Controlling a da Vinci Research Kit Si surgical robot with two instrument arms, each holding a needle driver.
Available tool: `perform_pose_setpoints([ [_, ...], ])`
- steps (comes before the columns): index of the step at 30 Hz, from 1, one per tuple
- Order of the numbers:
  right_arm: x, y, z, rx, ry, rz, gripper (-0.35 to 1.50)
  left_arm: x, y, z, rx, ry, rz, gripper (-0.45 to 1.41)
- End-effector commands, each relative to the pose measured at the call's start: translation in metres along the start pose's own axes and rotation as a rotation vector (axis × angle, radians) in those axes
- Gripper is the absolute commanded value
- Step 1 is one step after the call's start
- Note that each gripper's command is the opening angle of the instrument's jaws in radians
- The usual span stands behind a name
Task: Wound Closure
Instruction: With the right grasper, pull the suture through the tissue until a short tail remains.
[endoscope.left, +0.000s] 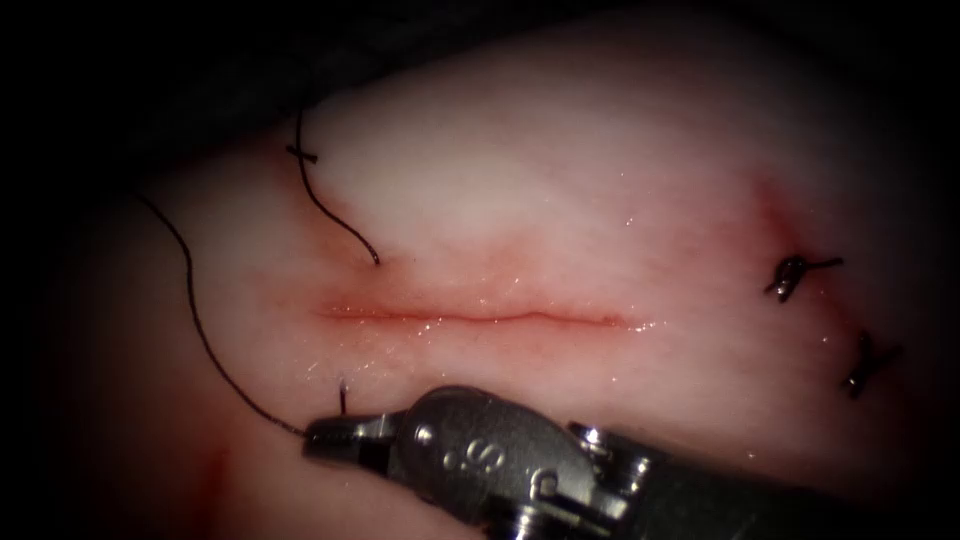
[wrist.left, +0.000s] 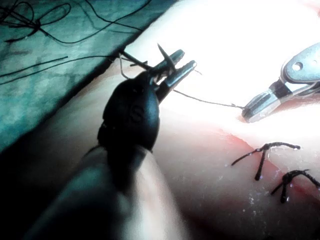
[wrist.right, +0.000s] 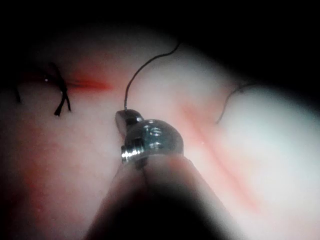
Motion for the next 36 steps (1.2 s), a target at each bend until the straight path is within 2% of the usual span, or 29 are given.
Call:
perform_pose_setpoints([
  [1,0.0011,-0.0033,0.0005,0.032,0.012,-0.001,-0.35,-0.0001,-0.0006,0.0007,-0.005,-0.005,0.006,-0.45],
  [4,0.0022,-0.0088,0.0000,0.075,0.033,0.003,-0.35,0.0000,0.0001,0.0009,-0.018,-0.028,-0.007,-0.45],
  [5,0.0026,-0.0097,0.0000,0.083,0.037,0.003,-0.35,0.0000,0.0002,0.0010,-0.018,-0.031,-0.006,-0.45],
  [10,0.0039,-0.0108,-0.0001,0.105,0.096,0.004,-0.35,0.0000,0.0004,0.0009,-0.026,-0.042,-0.010,-0.45],
  [11,0.0042,-0.0106,-0.0001,0.102,0.115,0.010,-0.25,0.0000,0.0004,0.0009,-0.027,-0.042,-0.010,-0.45],
  [12,0.0051,-0.0087,-0.0007,0.083,0.194,-0.041,0.91,-0.0002,0.0002,0.0007,-0.029,-0.045,-0.010,-0.45],
  [13,0.0056,-0.0068,-0.0015,0.065,0.236,-0.095,1.16,-0.0003,0.0000,0.0005,-0.025,-0.050,-0.010,-0.45],
  [14,0.0058,-0.0058,-0.0019,0.058,0.250,-0.121,1.23,-0.0005,-0.0002,0.0003,-0.019,-0.057,-0.010,-0.45],
  [15,0.0061,-0.0038,-0.0028,0.044,0.276,-0.166,1.28,-0.0007,-0.0006,-0.0001,-0.008,-0.068,-0.010,-0.45],
  [16,0.0061,-0.0038,-0.0028,0.044,0.276,-0.166,1.28,-0.0007,-0.0006,-0.0001,-0.008,-0.068,-0.010,-0.45],
  [17,0.0062,-0.0021,-0.0035,0.032,0.289,-0.192,1.30,-0.0009,-0.0012,-0.0006,0.004,-0.082,-0.010,-0.45],
  [20,0.0058,0.0003,-0.0040,0.008,0.288,-0.240,1.31,-0.0012,-0.0019,-0.0013,0.021,-0.101,-0.007,-0.45],
  [23,0.0048,0.0030,-0.0036,-0.015,0.287,-0.273,1.33,-0.0017,-0.0027,-0.0020,0.048,-0.127,0.001,-0.45],
  [24,0.0048,0.0030,-0.0036,-0.015,0.287,-0.273,1.33,-0.0017,-0.0027,-0.0020,0.048,-0.127,0.001,-0.45],
  [26,0.0043,0.0046,-0.0030,-0.025,0.284,-0.278,1.26,-0.0020,-0.0030,-0.0022,0.062,-0.138,0.007,-0.45],
  [32,0.0034,0.0070,0.0001,-0.056,0.245,-0.289,1.23,-0.0023,-0.0026,-0.0013,0.064,-0.133,0.014,-0.45],
  [36,0.0032,0.0083,0.0030,-0.072,0.208,-0.301,1.30,-0.0024,-0.0023,-0.0009,0.038,-0.145,0.004,-0.45],
])
